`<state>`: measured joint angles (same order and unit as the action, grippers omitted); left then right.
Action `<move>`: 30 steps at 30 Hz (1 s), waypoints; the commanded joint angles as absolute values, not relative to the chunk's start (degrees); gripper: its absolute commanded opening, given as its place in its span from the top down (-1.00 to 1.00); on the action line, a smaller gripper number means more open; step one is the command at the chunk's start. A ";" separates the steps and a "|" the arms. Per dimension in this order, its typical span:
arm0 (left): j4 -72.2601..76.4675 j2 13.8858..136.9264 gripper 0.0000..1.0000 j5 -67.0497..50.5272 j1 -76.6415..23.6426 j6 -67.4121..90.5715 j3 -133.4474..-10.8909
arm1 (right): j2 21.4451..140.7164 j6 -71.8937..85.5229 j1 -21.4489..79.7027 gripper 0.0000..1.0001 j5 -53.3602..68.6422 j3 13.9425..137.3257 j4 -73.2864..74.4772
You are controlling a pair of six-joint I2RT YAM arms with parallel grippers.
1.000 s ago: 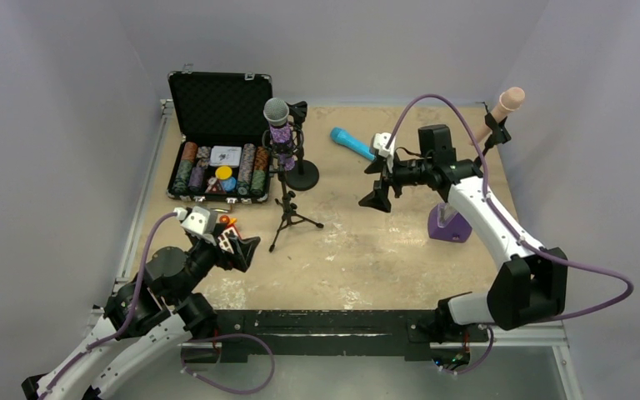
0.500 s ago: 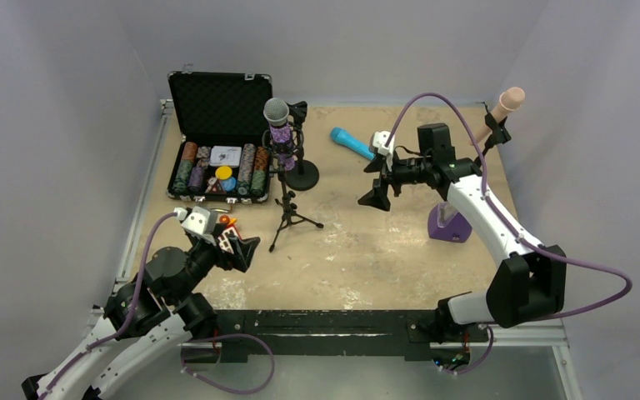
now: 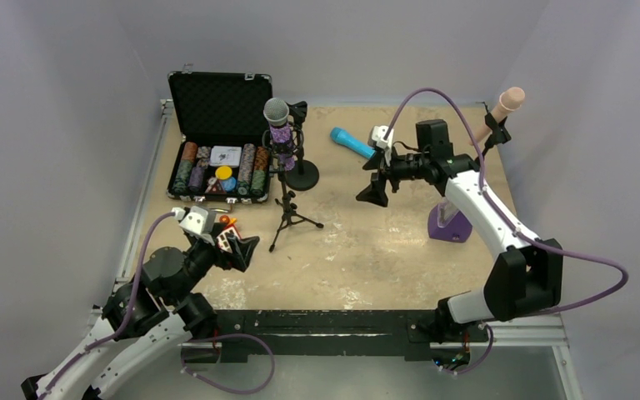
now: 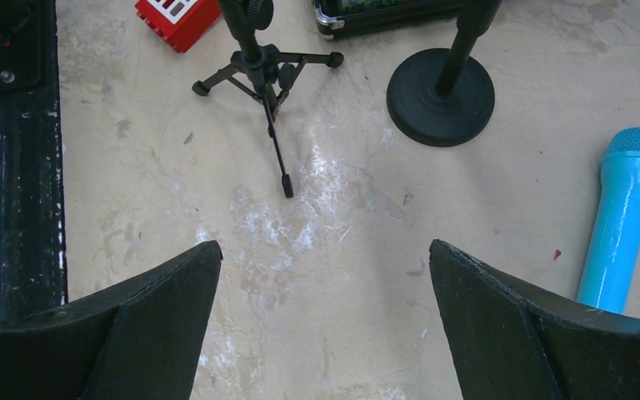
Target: Attach the microphones to the stand
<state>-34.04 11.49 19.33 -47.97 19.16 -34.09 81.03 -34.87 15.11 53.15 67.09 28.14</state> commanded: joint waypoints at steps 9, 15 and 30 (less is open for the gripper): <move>-33.77 10.64 -0.99 19.86 -47.55 20.28 -36.39 | 82.77 -33.05 15.56 -0.97 51.95 71.28 25.84; -34.15 10.40 -0.99 19.95 -47.55 20.39 -36.39 | 83.40 -33.15 15.56 -0.97 51.59 72.20 26.15; -34.18 10.25 -0.99 20.03 -47.55 20.39 -36.30 | 84.00 -32.96 15.53 -0.97 51.35 72.82 25.84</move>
